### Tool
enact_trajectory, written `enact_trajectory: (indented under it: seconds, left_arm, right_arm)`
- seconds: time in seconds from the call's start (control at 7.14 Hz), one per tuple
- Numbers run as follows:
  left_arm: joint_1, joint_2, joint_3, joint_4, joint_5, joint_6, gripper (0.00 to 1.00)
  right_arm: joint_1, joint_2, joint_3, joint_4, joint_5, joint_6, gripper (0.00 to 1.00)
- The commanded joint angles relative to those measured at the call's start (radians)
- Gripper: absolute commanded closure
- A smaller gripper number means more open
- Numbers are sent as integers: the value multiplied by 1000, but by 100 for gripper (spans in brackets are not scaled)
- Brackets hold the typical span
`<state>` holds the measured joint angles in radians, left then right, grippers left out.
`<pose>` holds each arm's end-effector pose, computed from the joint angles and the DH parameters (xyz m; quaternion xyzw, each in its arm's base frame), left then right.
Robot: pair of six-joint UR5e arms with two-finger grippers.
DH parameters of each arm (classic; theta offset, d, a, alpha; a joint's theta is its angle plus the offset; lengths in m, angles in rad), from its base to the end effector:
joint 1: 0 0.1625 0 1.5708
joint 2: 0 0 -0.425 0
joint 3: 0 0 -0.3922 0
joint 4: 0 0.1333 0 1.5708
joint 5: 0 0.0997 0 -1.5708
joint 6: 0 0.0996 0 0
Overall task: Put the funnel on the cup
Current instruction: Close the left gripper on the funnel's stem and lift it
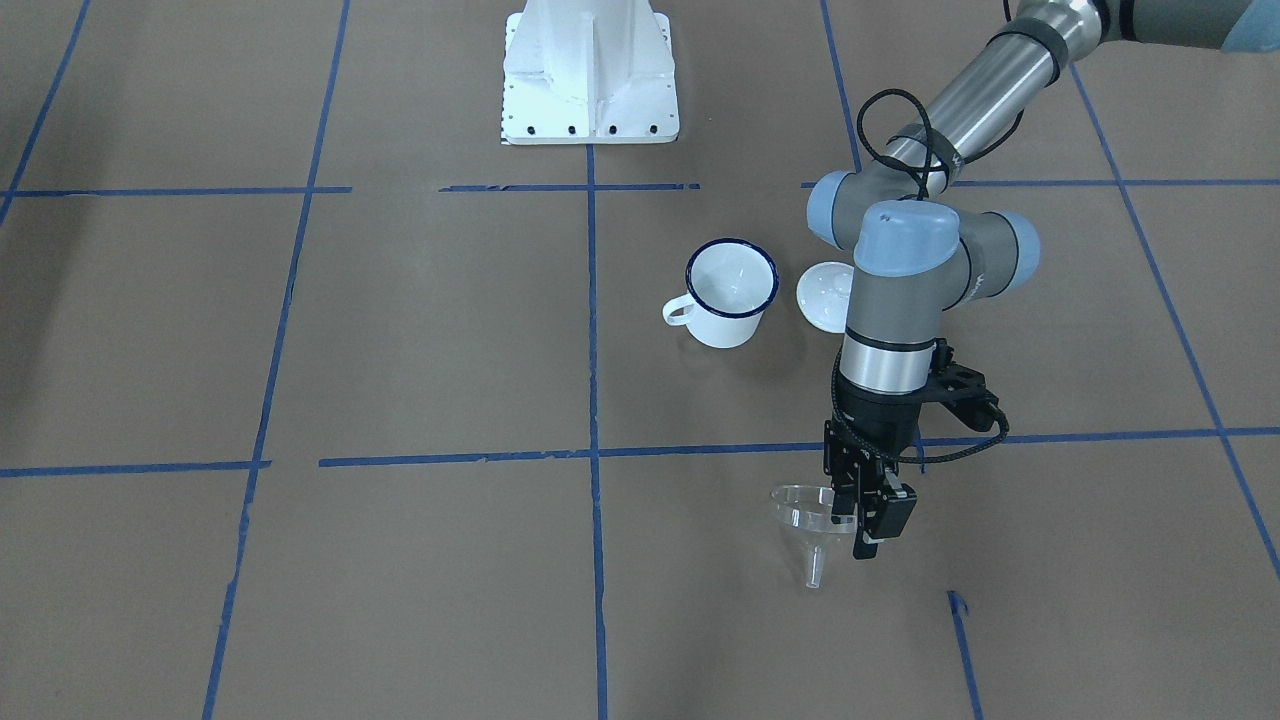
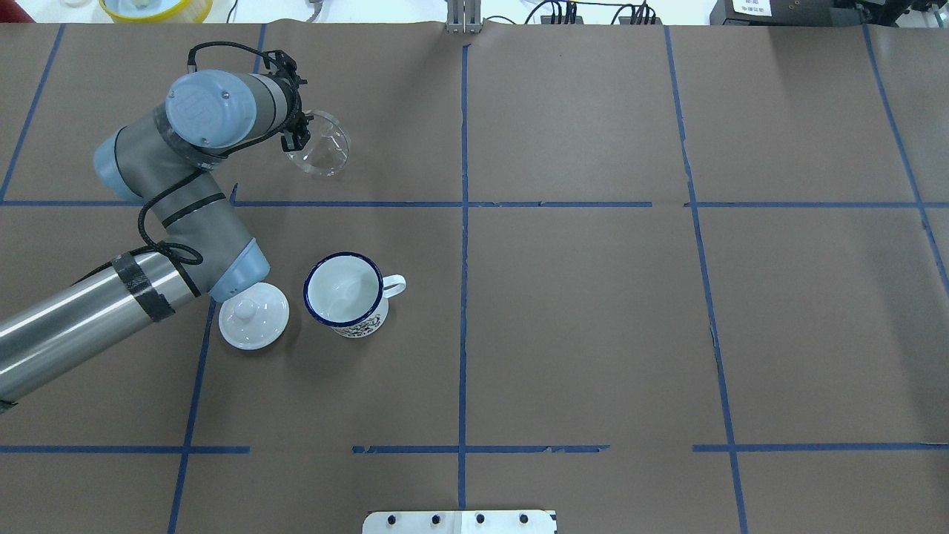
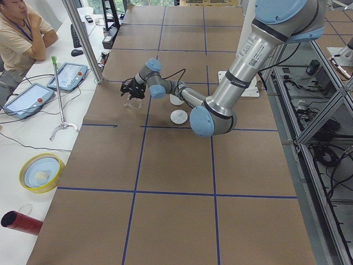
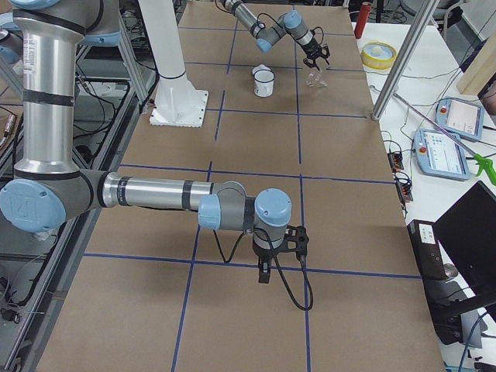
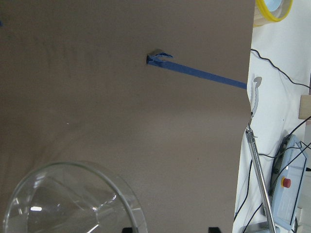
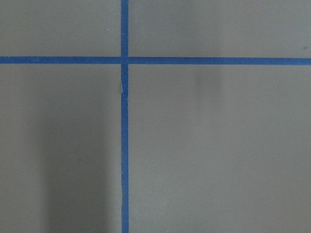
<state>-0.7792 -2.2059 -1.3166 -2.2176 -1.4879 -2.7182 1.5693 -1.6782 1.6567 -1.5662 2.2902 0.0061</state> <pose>0.4361 -0.6297 0.3248 -0.0544 0.4894 -0.7261 0.4799 0.0670 -0.4451 0.6701 -0.0093 -0.3519 0.0051 0.9360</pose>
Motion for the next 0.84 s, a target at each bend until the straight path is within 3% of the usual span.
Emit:
enact_trajectory:
  seconds: [0.0, 0.42, 0.56, 0.7]
  left_arm:
    - [0, 0, 10, -14, 0, 0, 50]
    - [1, 0, 19, -22, 0, 3, 58]
    - [0, 0, 19, -22, 0, 3, 72]
    - [1, 0, 17, -22, 0, 5, 93]
  right_arm:
    - [0, 0, 0, 0, 0, 0, 0]
    - [0, 0, 0, 0, 0, 0, 0]
    - [0, 0, 0, 0, 0, 0, 0]
    - [0, 0, 0, 0, 0, 0, 0]
